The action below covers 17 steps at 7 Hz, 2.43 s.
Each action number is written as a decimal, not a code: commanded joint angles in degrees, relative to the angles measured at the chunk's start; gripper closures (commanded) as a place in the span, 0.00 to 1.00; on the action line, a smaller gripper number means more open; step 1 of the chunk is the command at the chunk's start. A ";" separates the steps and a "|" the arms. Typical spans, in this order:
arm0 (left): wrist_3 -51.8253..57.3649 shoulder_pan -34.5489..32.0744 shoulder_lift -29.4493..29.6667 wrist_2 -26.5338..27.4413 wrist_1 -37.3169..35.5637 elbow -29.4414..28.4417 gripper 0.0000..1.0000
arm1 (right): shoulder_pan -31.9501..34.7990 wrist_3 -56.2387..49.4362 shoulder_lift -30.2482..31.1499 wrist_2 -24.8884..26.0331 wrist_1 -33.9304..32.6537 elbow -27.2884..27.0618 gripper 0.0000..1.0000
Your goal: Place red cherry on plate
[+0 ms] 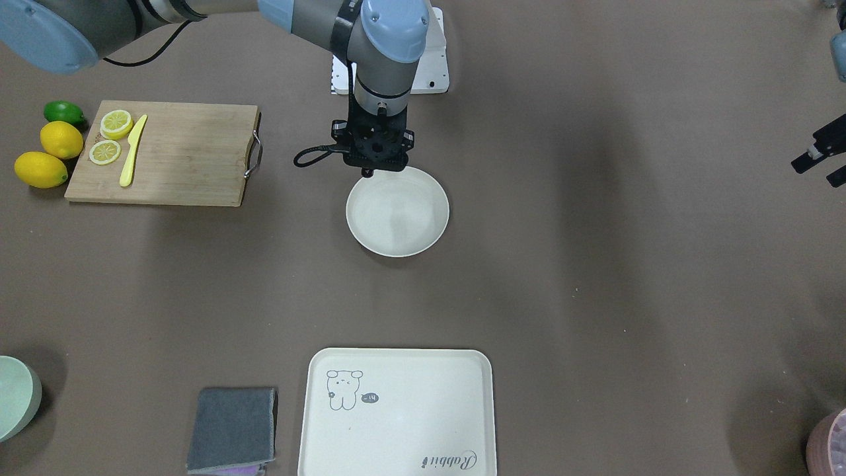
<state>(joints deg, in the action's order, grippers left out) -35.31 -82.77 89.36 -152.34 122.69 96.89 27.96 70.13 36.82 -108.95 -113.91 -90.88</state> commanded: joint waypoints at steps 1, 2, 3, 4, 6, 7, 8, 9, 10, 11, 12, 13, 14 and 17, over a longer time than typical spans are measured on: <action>0.06 0.06 -0.41 0.03 0.00 -0.12 0.02 | -0.01 2.19 -0.43 0.14 8.05 7.09 1.00; 0.06 0.06 -0.41 0.03 0.00 0.05 0.02 | -0.09 3.07 -0.61 0.41 10.96 9.39 1.00; 0.06 0.06 -0.41 0.03 0.00 0.05 0.02 | -0.09 3.08 -0.61 0.41 11.16 9.67 1.00; 0.06 0.06 -0.41 0.03 0.00 0.05 0.02 | -0.09 3.26 -0.69 0.41 11.86 10.02 0.82; 0.06 0.06 -0.50 0.03 0.09 0.06 0.02 | -0.09 4.49 -0.69 0.23 13.97 10.90 0.00; 0.06 0.06 -0.50 0.03 0.09 0.14 0.02 | -0.09 4.49 -0.87 0.06 13.89 10.82 0.00; 0.06 0.06 -0.50 0.03 0.09 0.14 0.02 | -0.09 4.49 -0.87 -0.12 13.89 10.55 0.00; 0.06 0.06 -1.20 0.03 0.09 0.32 0.02 | 0.08 4.40 -0.78 -0.73 13.54 9.68 0.00; 0.06 0.15 -1.20 0.03 0.09 0.32 0.02 | 0.95 4.05 0.78 -1.60 13.19 5.76 0.00; 0.06 0.15 -1.21 0.03 0.09 0.32 0.02 | 2.79 3.70 4.89 -4.74 13.19 -0.02 0.00; 0.06 0.24 -1.21 0.03 0.09 0.32 0.02 | 3.94 2.92 9.80 -5.65 11.45 -6.70 0.00; 0.06 0.33 -1.21 0.03 0.09 0.23 0.02 | 5.17 -1.09 14.90 -5.83 8.73 -12.94 0.00; -0.03 0.50 -1.03 0.12 0.00 0.14 0.02 | 8.40 -5.57 18.95 -8.09 7.40 -17.01 0.00; 0.15 3.22 -0.59 0.12 -0.09 -0.65 0.02 | 22.11 -19.80 30.28 -16.20 3.62 -25.88 0.00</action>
<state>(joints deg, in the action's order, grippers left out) -35.29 -80.62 88.75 -152.23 122.60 96.42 45.32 56.39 61.76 -123.62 -108.78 -112.56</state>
